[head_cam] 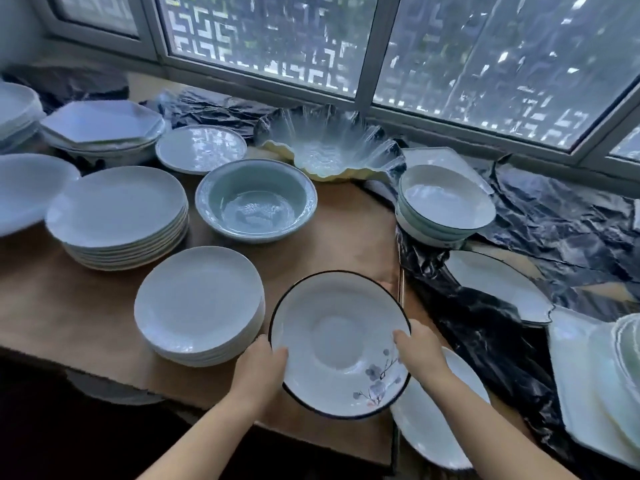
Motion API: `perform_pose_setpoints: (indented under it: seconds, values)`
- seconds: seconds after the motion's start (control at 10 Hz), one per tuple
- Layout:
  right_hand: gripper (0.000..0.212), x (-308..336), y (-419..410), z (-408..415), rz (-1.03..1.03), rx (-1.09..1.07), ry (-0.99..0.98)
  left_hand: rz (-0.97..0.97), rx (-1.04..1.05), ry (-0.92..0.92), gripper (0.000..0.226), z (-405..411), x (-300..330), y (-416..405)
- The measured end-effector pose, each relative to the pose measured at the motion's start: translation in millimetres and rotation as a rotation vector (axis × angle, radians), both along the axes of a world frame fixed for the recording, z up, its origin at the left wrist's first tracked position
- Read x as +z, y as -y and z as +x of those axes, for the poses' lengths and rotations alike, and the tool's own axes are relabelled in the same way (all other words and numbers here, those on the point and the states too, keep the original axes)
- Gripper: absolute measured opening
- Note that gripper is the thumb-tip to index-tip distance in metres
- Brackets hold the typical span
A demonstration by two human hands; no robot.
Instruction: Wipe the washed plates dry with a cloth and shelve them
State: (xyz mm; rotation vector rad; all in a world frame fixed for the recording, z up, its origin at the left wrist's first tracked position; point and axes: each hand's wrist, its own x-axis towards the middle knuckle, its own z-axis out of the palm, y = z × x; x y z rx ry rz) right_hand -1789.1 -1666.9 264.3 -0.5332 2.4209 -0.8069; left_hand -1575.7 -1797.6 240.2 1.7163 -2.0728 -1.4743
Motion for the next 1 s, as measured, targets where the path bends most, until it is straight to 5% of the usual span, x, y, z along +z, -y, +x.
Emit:
perform_pose_setpoints:
  seconds: [0.4,0.8,1.0]
  values:
    - [0.009,-39.0,69.4,-89.4,0.054,0.198,0.073,0.017,0.270,0.055,0.018,-74.3,-21.1,22.8]
    - [0.007,-43.4,77.2,-100.6,0.121,0.312,0.042,-0.013,0.242,0.052,0.016,-77.2,-21.5,24.1]
    - [0.051,-29.2,75.8,-86.5,0.033,0.548,-0.533,-0.271,0.091,0.260,0.021,-60.4,3.9,2.8]
